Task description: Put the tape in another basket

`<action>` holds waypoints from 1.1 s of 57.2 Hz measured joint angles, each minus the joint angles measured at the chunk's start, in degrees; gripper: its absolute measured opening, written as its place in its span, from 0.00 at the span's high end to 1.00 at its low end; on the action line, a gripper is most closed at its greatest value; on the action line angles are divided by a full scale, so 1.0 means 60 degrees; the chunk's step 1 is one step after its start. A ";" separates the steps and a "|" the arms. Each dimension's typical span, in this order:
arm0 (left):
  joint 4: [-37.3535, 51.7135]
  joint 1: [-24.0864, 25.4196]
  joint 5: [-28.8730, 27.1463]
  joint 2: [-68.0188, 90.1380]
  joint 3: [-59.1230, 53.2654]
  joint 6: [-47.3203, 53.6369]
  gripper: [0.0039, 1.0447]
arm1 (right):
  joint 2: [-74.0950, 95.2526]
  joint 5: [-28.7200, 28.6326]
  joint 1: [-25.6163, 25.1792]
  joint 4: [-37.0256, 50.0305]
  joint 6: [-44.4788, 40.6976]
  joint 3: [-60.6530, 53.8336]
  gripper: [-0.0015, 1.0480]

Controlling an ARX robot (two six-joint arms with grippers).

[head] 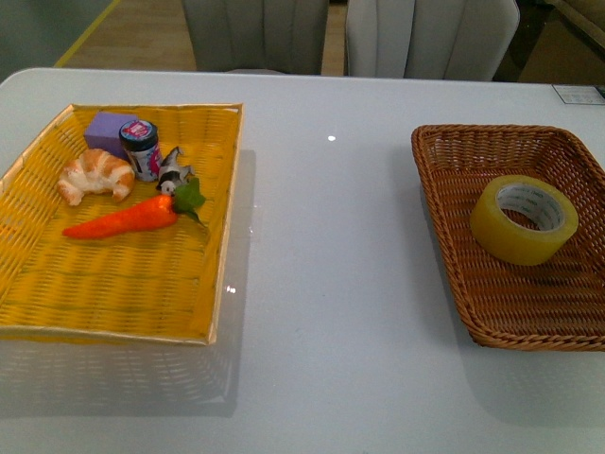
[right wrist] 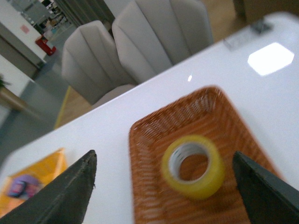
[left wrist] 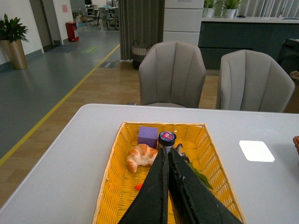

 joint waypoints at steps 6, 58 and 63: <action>-0.0036 0.0007 0.0011 -0.0004 0.0000 0.0000 0.99 | -0.0313 0.0189 0.0404 0.1166 -0.2109 -0.0710 0.42; -0.0040 0.0007 0.0015 -0.0007 0.0000 -0.0004 0.99 | -0.7533 0.2251 0.2437 -0.4317 -0.3523 -0.1989 0.98; -0.0040 0.0007 0.0015 -0.0007 0.0000 -0.0004 0.99 | -0.8007 0.2251 0.2437 -0.4776 -0.3523 -0.1989 0.98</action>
